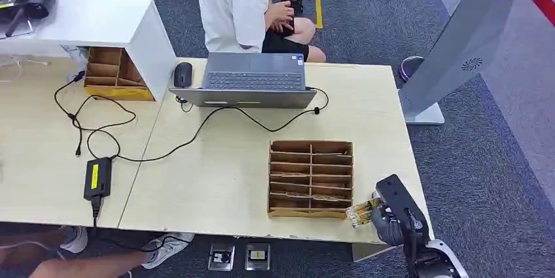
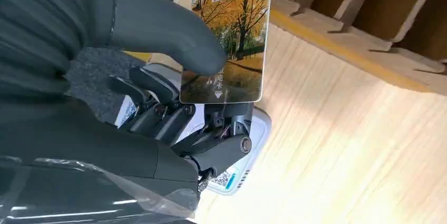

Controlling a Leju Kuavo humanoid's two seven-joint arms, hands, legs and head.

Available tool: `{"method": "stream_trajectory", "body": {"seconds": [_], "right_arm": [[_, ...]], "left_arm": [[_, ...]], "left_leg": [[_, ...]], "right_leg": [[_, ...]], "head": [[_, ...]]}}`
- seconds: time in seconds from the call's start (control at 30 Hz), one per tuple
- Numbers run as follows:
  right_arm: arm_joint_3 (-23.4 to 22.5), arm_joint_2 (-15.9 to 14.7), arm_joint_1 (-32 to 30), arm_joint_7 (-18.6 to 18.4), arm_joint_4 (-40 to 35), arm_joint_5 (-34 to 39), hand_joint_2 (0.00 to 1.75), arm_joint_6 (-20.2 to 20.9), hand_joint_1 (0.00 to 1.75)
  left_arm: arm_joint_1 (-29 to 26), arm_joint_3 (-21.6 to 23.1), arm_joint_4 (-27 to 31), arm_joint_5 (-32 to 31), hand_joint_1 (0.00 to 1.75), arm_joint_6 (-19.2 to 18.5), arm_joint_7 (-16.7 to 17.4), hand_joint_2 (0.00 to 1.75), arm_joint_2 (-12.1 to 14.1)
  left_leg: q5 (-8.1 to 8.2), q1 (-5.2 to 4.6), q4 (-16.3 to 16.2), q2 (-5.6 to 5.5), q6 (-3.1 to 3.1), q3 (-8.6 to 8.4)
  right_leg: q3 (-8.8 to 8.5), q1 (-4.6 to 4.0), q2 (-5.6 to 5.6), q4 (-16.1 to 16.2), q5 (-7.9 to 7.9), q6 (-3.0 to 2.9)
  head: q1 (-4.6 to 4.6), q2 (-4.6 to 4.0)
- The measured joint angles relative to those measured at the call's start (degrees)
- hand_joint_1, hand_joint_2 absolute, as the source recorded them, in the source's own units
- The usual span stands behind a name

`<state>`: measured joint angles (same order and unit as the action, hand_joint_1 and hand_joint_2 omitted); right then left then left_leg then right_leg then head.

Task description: Pass the card to the sensor for recognition and then transmit it.

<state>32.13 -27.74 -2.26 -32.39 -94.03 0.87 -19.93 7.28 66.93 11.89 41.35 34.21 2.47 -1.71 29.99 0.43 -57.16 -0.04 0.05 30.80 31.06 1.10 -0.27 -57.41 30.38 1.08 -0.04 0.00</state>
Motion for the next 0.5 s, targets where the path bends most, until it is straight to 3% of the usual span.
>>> {"method": "stream_trajectory", "body": {"seconds": [0.5], "right_arm": [[-0.8,-1.3,-0.1,-0.4,1.4,-1.4,1.75,0.1,1.75]], "left_arm": [[0.0,0.0,0.0,0.0,0.00,-0.1,0.0,0.00,0.0]], "left_leg": [[0.00,0.00,0.0,0.00,0.00,-0.01]], "right_leg": [[0.00,0.00,0.00,0.0,0.00,0.00]], "head": [[0.02,-0.02]]}}
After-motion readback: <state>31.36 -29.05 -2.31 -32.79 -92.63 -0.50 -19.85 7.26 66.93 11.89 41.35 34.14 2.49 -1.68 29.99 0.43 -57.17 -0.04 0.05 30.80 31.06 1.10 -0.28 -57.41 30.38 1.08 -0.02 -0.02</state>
